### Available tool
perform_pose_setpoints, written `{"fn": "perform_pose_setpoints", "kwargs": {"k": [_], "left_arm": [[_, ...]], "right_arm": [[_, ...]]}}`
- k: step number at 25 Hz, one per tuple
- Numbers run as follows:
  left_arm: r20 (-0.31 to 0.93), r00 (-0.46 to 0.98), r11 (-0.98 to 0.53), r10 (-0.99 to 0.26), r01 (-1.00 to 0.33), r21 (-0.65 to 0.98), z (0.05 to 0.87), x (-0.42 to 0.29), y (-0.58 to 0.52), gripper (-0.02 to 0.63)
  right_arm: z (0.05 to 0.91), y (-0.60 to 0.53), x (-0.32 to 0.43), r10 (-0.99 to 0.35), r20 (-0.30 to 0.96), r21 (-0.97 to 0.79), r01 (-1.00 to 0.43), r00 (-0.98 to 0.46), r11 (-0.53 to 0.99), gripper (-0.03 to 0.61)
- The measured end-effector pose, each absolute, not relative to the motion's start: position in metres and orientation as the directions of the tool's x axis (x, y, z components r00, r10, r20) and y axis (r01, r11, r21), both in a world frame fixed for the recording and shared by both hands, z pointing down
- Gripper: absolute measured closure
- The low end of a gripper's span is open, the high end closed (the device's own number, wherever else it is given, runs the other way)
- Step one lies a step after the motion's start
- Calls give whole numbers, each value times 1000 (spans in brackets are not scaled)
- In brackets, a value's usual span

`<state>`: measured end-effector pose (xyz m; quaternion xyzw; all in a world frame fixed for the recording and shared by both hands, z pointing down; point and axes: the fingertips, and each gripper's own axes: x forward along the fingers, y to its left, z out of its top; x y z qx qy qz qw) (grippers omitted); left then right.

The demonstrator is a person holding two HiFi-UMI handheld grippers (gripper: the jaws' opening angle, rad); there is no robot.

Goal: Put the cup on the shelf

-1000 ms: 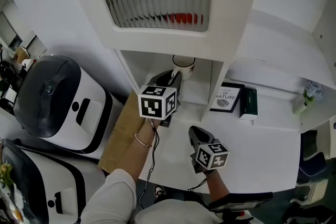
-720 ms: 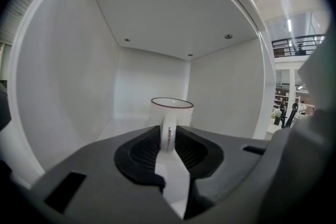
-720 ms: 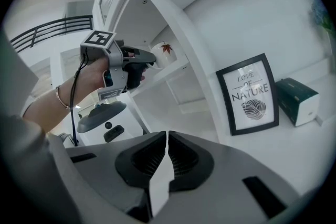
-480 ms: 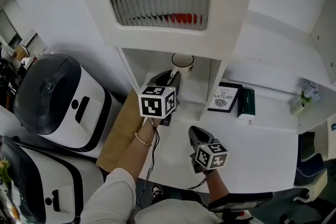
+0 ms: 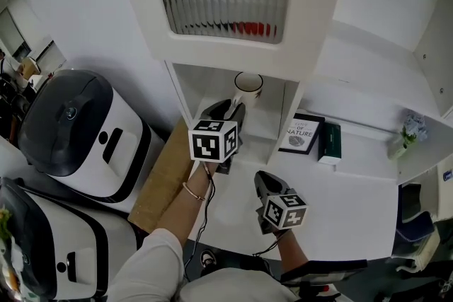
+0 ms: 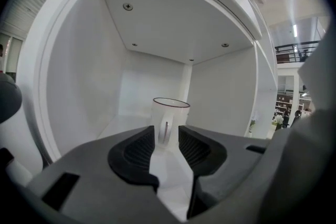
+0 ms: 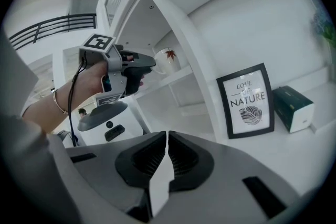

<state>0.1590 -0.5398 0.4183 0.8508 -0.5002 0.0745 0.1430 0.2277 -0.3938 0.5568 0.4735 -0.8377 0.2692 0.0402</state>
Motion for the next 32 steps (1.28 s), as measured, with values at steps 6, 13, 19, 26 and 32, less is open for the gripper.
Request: {"fn": "perform_pose_setpoints", "kwargs": {"k": [6, 13, 19, 26, 32], "left_arm": [[260, 480, -444, -838, -876, 186, 416, 150, -517, 476], [256, 490, -447, -833, -869, 210, 414, 134, -479, 476], [261, 503, -457, -824, -862, 218, 412, 123, -439, 493], [242, 506, -462, -827, -859, 220, 407, 102, -396, 559], [146, 490, -451, -859, -861, 235, 399, 74, -365, 604]], "right_arm": [[545, -388, 227, -785, 309, -402, -822, -537, 404, 545], [522, -376, 224, -814, 283, -363, -842, -507, 398, 545], [489, -366, 221, -845, 244, -317, -863, -476, 394, 545], [458, -347, 211, -874, 218, -254, -890, -435, 379, 545], [437, -328, 210, -910, 202, -206, -924, -362, 322, 545]]}}
